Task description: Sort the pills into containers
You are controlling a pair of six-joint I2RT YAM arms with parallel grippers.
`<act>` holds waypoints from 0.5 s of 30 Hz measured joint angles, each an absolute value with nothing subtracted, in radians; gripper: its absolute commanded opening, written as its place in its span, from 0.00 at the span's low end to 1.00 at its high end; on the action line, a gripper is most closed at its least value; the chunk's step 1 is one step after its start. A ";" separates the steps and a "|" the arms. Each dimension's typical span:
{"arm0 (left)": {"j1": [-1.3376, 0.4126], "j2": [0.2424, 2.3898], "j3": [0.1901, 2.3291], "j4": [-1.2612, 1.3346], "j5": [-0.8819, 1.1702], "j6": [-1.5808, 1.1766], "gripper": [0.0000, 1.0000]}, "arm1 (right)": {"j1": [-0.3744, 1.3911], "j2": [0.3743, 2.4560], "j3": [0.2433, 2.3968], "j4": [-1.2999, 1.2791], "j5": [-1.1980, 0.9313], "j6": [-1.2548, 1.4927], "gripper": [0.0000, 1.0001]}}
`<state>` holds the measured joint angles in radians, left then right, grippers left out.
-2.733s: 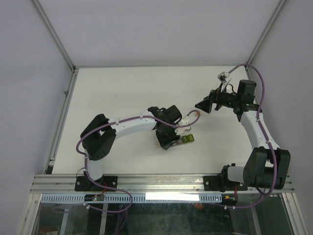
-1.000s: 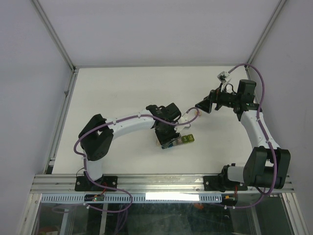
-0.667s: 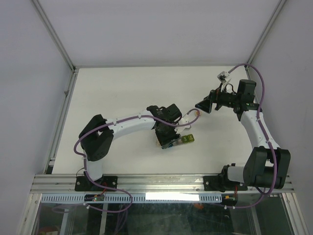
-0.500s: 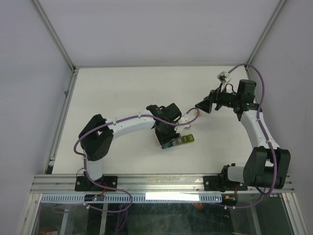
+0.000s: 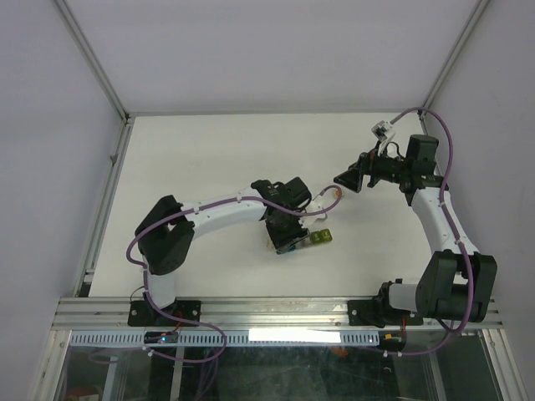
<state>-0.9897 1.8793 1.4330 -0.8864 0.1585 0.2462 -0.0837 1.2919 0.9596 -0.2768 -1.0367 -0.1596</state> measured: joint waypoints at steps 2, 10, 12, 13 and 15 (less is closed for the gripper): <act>-0.990 1.879 1.435 -0.889 0.162 0.246 0.00 | -0.084 1.292 0.960 -0.277 -1.037 -0.160 1.00; -0.986 1.884 1.446 -0.893 0.159 0.245 0.00 | -0.084 1.292 0.960 -0.282 -1.037 -0.162 0.99; -0.989 1.893 1.459 -0.902 0.164 0.243 0.00 | -0.084 1.292 0.961 -0.285 -1.036 -0.167 0.99; -0.991 1.895 1.461 -0.891 0.163 0.244 0.00 | -0.084 1.292 0.961 -0.286 -1.036 -0.167 0.99; -0.992 1.894 1.458 -0.886 0.162 0.243 0.00 | -0.084 1.292 0.961 -0.290 -1.036 -0.168 0.99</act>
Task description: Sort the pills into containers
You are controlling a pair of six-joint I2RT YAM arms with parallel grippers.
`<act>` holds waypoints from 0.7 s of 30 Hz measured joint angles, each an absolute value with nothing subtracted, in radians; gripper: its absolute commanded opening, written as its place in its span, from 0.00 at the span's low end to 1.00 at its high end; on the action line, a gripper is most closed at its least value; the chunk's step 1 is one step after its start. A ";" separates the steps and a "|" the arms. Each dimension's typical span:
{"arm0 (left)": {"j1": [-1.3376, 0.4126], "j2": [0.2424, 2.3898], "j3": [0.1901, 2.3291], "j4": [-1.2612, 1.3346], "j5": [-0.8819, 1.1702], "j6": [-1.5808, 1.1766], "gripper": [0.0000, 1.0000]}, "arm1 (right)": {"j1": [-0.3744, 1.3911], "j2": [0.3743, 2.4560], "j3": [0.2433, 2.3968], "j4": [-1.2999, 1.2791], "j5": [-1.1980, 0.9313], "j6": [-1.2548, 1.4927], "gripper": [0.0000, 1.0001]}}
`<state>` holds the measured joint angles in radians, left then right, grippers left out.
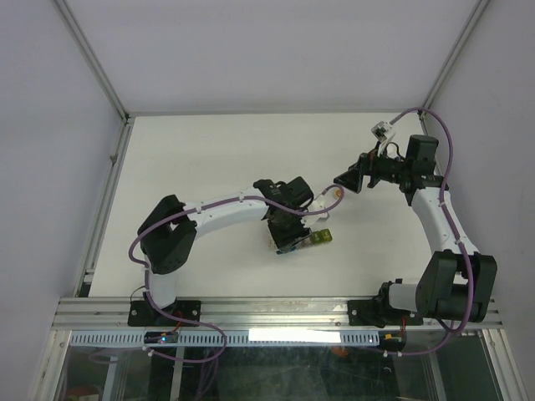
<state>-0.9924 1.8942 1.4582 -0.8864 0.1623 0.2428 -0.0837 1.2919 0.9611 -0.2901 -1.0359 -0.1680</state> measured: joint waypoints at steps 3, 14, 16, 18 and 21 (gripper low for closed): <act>-1.002 1.898 1.459 -0.897 0.167 0.236 0.00 | -0.084 1.292 0.961 -0.292 -1.035 -0.173 1.00; -1.000 1.898 1.446 -0.897 0.163 0.231 0.00 | -0.086 1.292 0.961 -0.295 -1.034 -0.175 1.00; -1.002 1.898 1.447 -0.899 0.162 0.228 0.00 | -0.088 1.292 0.961 -0.297 -1.033 -0.175 1.00; -1.003 1.898 1.449 -0.898 0.161 0.227 0.00 | -0.088 1.292 0.961 -0.297 -1.033 -0.175 0.99; -0.993 1.898 1.440 -0.891 0.160 0.227 0.00 | -0.088 1.292 0.961 -0.298 -1.034 -0.175 0.99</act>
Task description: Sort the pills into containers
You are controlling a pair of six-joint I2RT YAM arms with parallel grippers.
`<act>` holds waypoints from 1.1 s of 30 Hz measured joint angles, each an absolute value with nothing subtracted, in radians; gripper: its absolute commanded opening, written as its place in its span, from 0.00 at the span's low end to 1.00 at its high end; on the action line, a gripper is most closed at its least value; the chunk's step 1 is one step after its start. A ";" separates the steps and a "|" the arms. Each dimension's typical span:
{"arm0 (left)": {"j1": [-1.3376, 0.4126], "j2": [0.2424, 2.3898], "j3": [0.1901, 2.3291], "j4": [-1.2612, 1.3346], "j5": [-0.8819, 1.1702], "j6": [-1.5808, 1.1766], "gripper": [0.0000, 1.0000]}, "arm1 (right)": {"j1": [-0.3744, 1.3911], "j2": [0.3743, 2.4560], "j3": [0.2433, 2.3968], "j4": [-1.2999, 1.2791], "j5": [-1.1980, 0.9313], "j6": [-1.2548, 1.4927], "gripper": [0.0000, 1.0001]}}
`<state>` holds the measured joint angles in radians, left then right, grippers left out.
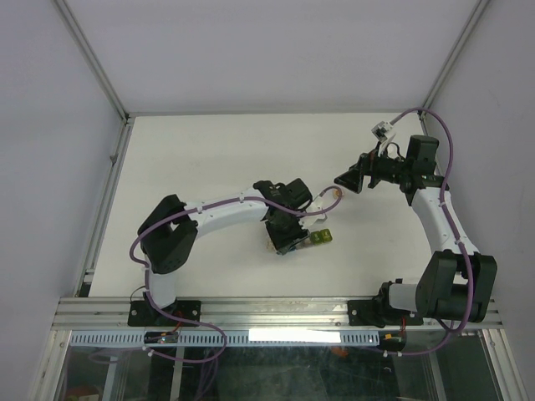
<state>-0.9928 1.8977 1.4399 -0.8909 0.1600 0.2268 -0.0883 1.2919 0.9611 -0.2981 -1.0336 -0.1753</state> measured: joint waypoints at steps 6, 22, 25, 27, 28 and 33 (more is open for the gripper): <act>-0.990 1.899 1.441 -0.897 0.158 0.225 0.00 | -0.088 1.292 0.961 -0.299 -1.033 -0.176 0.99; -0.981 1.897 1.438 -0.884 0.161 0.228 0.00 | -0.089 1.292 0.961 -0.302 -1.033 -0.178 0.99; -0.981 1.897 1.438 -0.888 0.158 0.229 0.00 | -0.090 1.292 0.962 -0.303 -1.033 -0.178 1.00; -0.979 1.897 1.438 -0.888 0.158 0.228 0.00 | -0.090 1.292 0.962 -0.304 -1.032 -0.179 0.99; -0.980 1.897 1.438 -0.890 0.159 0.227 0.00 | -0.090 1.292 0.961 -0.305 -1.032 -0.179 0.99; -0.981 1.897 1.438 -0.885 0.160 0.226 0.00 | -0.090 1.292 0.962 -0.305 -1.032 -0.181 1.00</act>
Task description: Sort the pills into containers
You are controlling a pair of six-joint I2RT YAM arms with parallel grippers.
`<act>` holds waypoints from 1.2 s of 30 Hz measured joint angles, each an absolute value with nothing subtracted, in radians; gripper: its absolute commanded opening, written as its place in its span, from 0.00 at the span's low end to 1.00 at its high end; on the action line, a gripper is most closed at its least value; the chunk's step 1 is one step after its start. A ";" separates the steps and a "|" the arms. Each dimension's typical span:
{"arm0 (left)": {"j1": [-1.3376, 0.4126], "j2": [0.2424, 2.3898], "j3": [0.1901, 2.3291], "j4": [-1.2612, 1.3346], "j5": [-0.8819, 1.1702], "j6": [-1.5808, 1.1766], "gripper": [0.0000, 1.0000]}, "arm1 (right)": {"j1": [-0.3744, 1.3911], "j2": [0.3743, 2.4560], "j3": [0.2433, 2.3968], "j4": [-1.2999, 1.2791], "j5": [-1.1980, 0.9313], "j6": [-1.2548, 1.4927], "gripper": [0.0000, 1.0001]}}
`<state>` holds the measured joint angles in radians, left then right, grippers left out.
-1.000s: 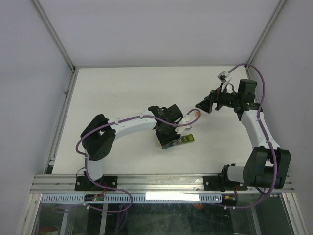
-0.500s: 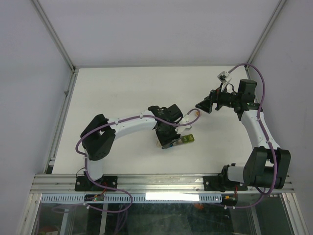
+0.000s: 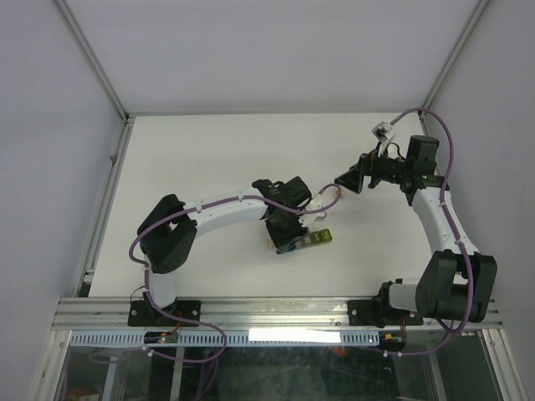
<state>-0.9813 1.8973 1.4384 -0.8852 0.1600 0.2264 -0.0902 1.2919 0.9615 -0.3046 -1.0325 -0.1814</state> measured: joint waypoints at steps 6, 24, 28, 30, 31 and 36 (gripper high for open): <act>-0.987 1.899 1.445 -0.892 0.161 0.226 0.00 | -0.091 1.292 0.967 -0.307 -1.032 -0.183 0.99; -0.996 1.910 1.462 -0.899 0.154 0.228 0.00 | -0.094 1.292 0.973 -0.308 -1.032 -0.182 0.99; -0.997 1.913 1.464 -0.888 0.142 0.232 0.00 | -0.094 1.292 0.973 -0.308 -1.032 -0.182 0.99; -1.003 1.919 1.471 -0.900 0.138 0.232 0.00 | -0.094 1.292 0.973 -0.308 -1.032 -0.182 0.99; -1.004 1.920 1.471 -0.897 0.132 0.233 0.00 | -0.094 1.292 0.973 -0.308 -1.032 -0.182 1.00; -1.007 1.931 1.473 -0.902 0.126 0.236 0.00 | -0.094 1.292 0.973 -0.308 -1.032 -0.182 0.99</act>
